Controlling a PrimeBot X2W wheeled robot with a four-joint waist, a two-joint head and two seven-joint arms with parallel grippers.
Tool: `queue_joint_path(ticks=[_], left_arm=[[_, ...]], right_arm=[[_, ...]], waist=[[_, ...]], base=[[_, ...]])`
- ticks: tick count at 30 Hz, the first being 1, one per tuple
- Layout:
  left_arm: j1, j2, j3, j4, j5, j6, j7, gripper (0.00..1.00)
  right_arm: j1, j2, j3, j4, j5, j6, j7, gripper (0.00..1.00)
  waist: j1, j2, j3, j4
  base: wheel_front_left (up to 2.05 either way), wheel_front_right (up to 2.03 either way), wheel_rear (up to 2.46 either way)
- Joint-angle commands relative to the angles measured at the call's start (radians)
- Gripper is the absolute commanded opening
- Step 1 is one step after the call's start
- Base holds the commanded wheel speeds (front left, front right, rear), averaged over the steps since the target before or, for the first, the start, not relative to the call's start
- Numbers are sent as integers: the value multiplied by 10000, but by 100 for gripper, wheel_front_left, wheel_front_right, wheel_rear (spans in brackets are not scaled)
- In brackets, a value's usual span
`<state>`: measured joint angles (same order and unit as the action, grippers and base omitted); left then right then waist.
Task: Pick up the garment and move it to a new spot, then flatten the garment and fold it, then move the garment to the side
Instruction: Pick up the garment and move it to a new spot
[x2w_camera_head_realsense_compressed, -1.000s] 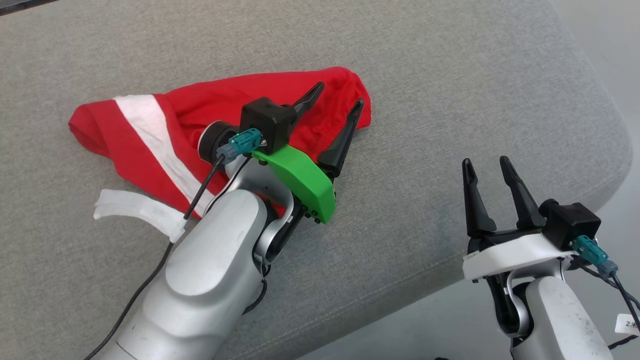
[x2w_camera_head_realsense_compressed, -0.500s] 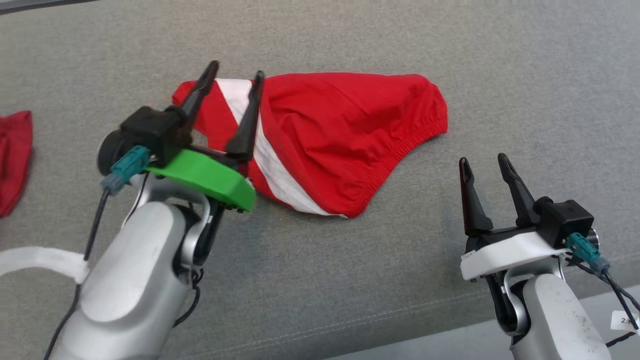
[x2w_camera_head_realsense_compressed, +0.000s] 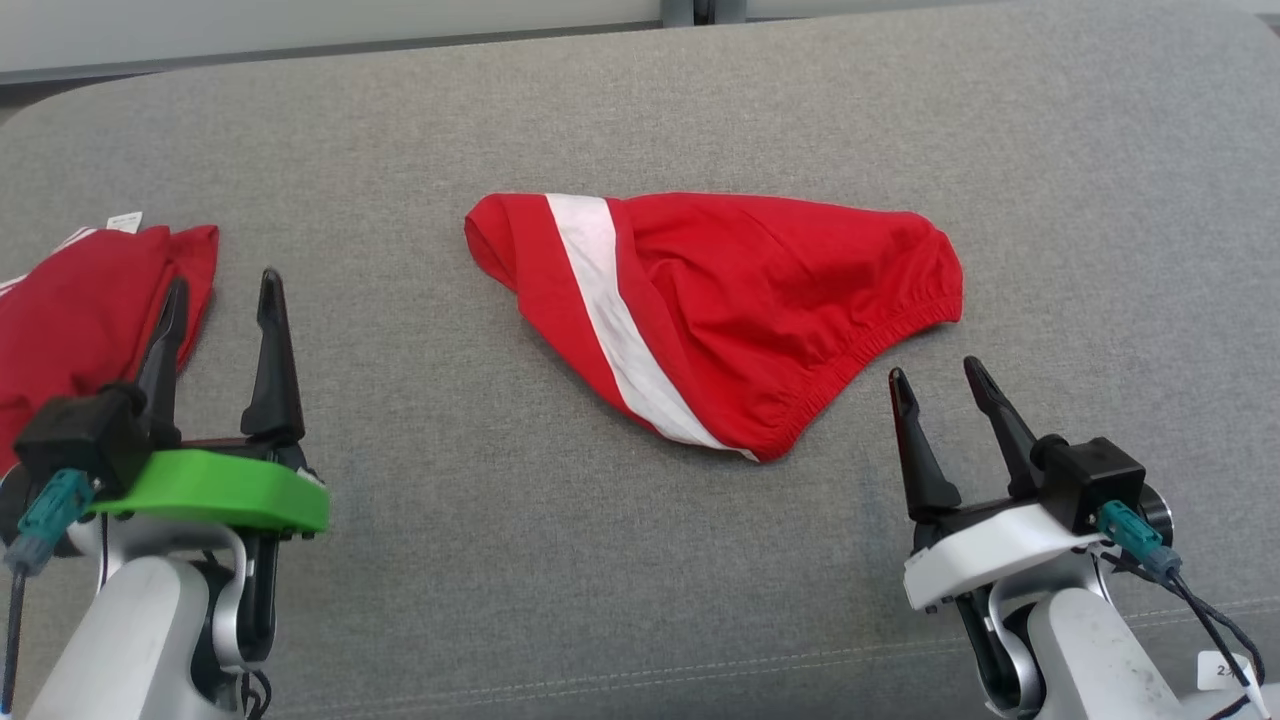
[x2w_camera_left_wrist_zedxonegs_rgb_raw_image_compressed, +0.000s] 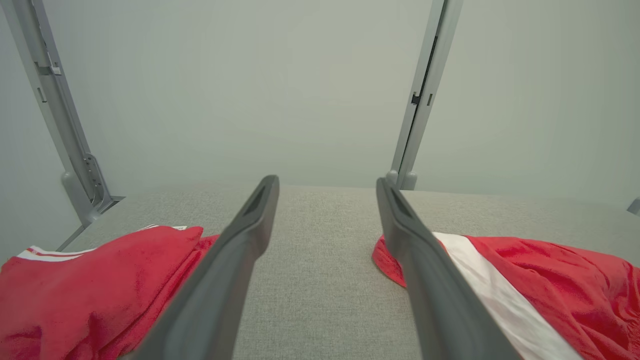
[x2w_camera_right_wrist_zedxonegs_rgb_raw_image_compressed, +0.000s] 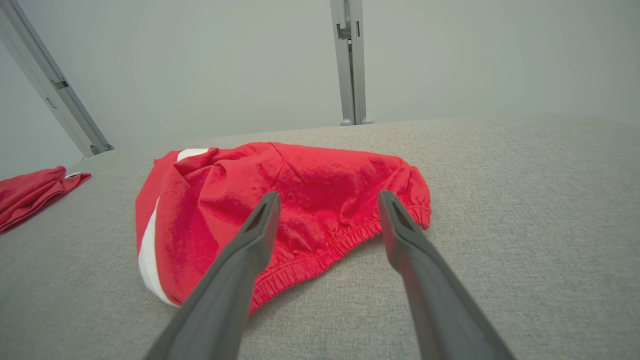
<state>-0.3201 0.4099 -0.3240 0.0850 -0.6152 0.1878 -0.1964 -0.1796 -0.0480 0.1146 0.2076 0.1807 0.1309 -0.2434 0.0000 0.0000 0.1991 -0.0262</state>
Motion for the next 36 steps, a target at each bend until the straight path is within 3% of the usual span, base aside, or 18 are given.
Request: queue_joint_path(ticks=[1,8,14,23,36], left_arm=[[383,142,136,-114,13,123,-151,100],[1686,467,215,-488,192,402,-326,100],[2321,498,44,-639,20,60,-421,100],[2715,541,34,-471,-158,-148,-469,100],[2523,414,-99,-306,-161,-37,-427,100]], right_arm=[[239,-28,29,18,-19,-3,33,100],[802,-25,195,-24,-47,-3,167,100],[1354,-26,345,-333,-208,-3,396,100],[2035,-25,262,-1009,-262,-3,727,100],[2256,-25,72,-1650,-348,-3,1021,100]], waist=[[0,0,-405,253],[0,0,-1071,307],[0,0,-1496,326],[0,0,-1835,293],[0,0,-1848,343]], base=[[0,0,0],[0,0,0],[0,0,0],[0,0,0],[0,0,0]])
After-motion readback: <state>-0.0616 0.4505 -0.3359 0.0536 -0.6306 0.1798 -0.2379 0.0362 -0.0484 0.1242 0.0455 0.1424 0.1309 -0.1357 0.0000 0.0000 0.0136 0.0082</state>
